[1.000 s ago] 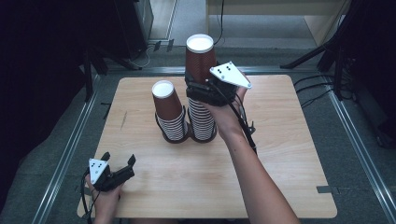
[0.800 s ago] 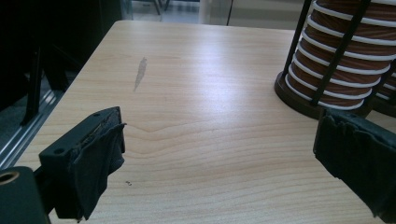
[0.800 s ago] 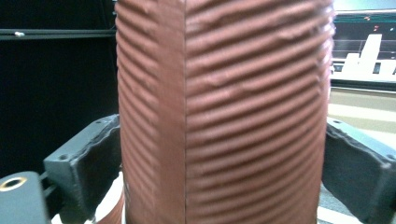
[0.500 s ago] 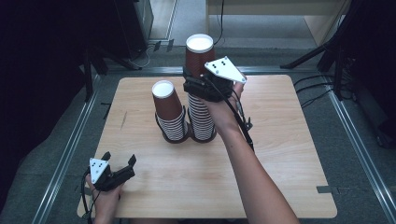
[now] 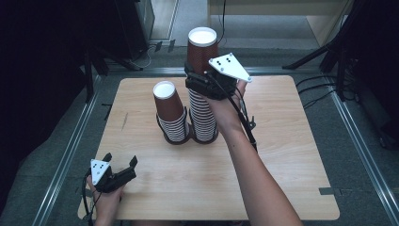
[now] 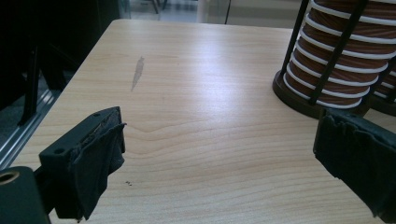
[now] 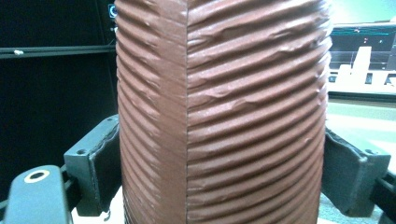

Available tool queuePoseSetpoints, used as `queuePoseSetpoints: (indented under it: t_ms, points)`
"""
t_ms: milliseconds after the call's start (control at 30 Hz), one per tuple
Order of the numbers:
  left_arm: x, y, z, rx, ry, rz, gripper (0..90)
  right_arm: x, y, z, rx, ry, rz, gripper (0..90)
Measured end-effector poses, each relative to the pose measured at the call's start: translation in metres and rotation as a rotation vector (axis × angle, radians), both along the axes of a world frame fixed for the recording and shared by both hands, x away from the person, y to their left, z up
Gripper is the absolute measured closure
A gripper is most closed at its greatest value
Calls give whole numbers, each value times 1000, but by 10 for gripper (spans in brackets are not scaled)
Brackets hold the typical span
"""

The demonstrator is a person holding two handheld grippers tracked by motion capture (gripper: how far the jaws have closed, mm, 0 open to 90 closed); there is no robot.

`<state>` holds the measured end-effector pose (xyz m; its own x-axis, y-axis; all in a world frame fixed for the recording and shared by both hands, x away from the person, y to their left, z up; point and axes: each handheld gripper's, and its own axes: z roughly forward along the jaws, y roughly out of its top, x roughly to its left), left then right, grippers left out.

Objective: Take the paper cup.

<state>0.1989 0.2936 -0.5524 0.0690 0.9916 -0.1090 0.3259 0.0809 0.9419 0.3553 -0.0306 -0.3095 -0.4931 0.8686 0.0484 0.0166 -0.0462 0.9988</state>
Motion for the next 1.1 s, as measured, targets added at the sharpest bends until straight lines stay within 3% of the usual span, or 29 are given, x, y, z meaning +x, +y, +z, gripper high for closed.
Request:
queuePoseSetpoints:
  t_ms: [200, 567, 1100]
  points:
    - [0, 0, 0, 0, -1, 0, 25, -2, -1, 12, 7, -40, -4, 136]
    - [1, 0, 0, 1, 0, -1, 25, -6, -3, 26, 24, -66, 2, 136]
    - [0, 0, 0, -6, -3, -2, 24, -15, -13, 58, 79, -125, 14, 138]
